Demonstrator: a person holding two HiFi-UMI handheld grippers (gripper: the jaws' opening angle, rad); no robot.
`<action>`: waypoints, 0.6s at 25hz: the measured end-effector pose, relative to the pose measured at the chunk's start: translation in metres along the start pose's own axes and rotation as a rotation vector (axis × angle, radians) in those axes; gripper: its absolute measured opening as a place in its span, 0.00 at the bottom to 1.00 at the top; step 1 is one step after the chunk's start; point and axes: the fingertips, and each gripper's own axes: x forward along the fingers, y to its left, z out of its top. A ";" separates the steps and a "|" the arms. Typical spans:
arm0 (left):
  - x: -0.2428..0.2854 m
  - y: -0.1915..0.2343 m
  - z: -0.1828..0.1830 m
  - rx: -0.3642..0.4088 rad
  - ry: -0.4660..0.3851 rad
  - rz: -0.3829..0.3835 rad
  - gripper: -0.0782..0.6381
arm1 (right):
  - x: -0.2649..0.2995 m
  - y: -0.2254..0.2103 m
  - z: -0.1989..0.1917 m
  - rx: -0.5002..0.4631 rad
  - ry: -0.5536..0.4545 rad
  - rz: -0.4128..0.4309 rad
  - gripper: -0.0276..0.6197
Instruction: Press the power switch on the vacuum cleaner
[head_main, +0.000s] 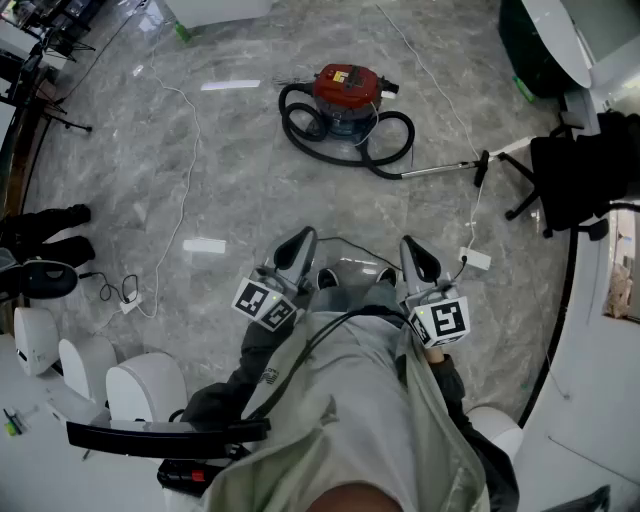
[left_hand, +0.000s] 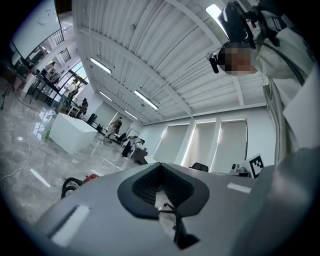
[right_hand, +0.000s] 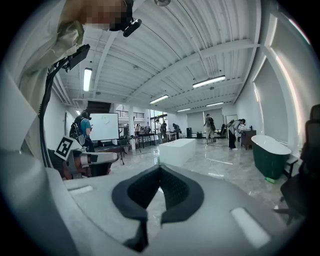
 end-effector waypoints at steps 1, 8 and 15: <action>-0.002 0.003 0.002 0.000 -0.004 0.003 0.12 | 0.003 0.003 0.001 -0.002 -0.005 0.002 0.04; -0.011 0.012 0.011 -0.001 -0.027 0.016 0.12 | 0.015 0.017 0.006 -0.019 -0.014 0.023 0.05; -0.010 0.015 0.011 -0.008 -0.033 0.007 0.12 | 0.012 0.016 0.005 0.023 -0.036 0.009 0.04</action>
